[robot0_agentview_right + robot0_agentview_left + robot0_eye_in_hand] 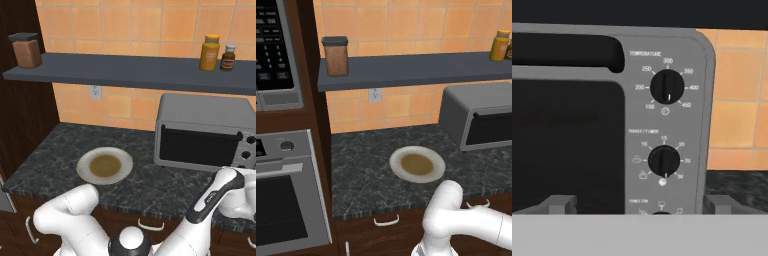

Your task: Pick up the kebab skewer and baguette bread, and place them inside the toaster oven. Close the toaster oven door and start by setting the timer.

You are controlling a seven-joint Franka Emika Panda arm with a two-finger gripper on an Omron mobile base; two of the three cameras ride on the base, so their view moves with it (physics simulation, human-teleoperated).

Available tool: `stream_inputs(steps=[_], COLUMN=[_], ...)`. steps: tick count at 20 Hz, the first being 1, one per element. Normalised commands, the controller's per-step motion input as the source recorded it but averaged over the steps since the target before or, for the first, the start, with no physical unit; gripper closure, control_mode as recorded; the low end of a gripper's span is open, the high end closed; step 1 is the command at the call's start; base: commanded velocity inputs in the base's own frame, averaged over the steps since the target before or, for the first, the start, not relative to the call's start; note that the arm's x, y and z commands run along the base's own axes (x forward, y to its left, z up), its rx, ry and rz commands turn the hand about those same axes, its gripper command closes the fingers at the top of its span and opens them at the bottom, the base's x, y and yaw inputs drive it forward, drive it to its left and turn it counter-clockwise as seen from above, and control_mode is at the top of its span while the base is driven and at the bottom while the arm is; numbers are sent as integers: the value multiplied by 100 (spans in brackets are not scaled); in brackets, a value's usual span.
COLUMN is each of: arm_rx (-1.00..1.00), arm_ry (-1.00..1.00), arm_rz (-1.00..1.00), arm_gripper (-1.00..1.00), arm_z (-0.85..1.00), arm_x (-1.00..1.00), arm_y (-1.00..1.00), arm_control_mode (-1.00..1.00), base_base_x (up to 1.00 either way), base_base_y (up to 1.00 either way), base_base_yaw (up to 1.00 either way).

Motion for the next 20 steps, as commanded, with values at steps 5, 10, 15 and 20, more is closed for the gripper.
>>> stream_inputs(steps=[5, 10, 15, 20], arm_rx=[0, 0, -6, 0], arm_ry=[0, 0, 0, 0], arm_rz=[0, 0, 0, 0], arm_gripper=[-100, -100, -100, -100], arm_z=[0, 0, 0, 0], arm_x=[34, 3, 0, 20], arm_y=[-10, -10, 0, -13], arm_control_mode=[-100, -100, -100, -100], base_base_x=[0, 0, 0, 0], base_base_y=[0, 0, 0, 0], base_base_yaw=[0, 0, 0, 0])
